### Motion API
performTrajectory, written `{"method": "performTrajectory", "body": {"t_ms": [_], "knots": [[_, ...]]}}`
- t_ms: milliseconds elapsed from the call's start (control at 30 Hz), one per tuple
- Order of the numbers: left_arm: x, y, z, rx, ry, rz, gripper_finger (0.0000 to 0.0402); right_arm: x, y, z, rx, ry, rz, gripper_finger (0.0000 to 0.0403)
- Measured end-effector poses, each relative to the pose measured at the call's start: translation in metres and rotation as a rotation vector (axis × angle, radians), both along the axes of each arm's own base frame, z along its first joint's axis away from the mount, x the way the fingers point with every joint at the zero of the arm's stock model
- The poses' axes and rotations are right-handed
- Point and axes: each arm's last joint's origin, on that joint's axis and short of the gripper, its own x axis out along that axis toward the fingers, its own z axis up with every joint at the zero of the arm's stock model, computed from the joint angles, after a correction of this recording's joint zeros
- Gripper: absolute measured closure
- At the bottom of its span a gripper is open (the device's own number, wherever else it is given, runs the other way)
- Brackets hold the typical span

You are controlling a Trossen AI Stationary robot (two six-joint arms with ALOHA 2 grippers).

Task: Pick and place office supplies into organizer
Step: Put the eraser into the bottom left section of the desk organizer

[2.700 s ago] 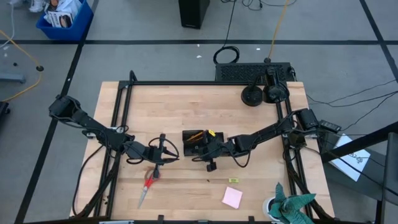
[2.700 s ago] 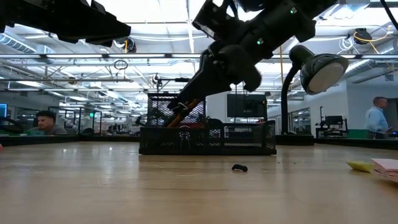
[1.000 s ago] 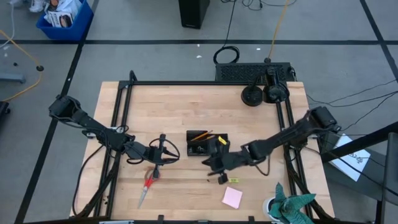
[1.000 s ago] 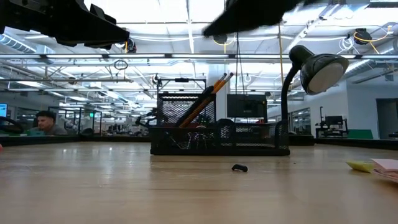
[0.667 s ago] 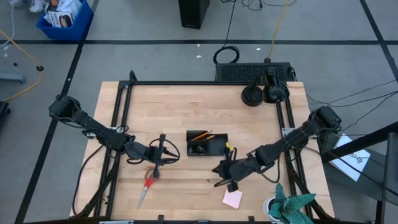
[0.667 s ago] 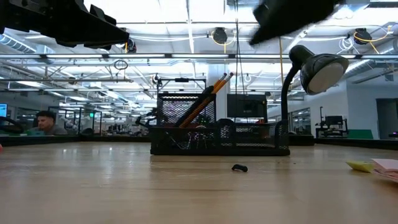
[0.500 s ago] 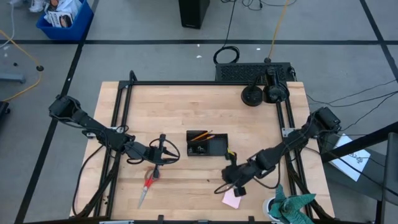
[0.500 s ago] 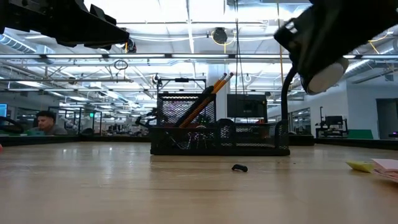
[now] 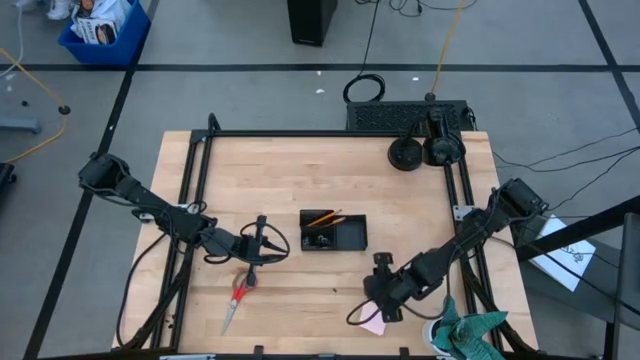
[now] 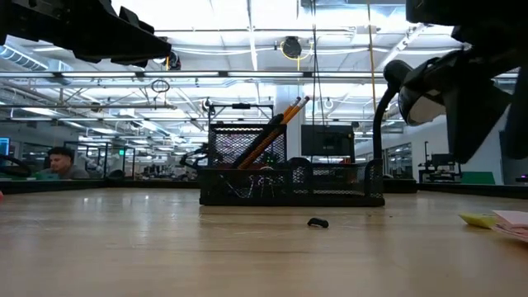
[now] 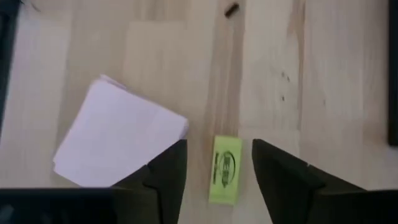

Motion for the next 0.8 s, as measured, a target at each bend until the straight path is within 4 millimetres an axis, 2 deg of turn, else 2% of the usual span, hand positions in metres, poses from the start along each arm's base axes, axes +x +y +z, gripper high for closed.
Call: {"method": "performTrajectory", "body": {"t_ms": [200,467,800], "knots": [[0.000,0.000,0.000,0.000,0.004,0.001,0.0355,-0.002,-0.002,-0.005,0.006,0.007,-0.026,0.0223],[0.000,0.000,0.000,-0.003,0.004,0.001,0.0355,-0.021,-0.014,-0.039,0.028,0.054,-0.070,0.0223],[0.000,0.000,0.000,0.000,0.003,0.000,0.0355,-0.032,-0.020,-0.058,0.074,0.013,-0.090,0.0222]]}}
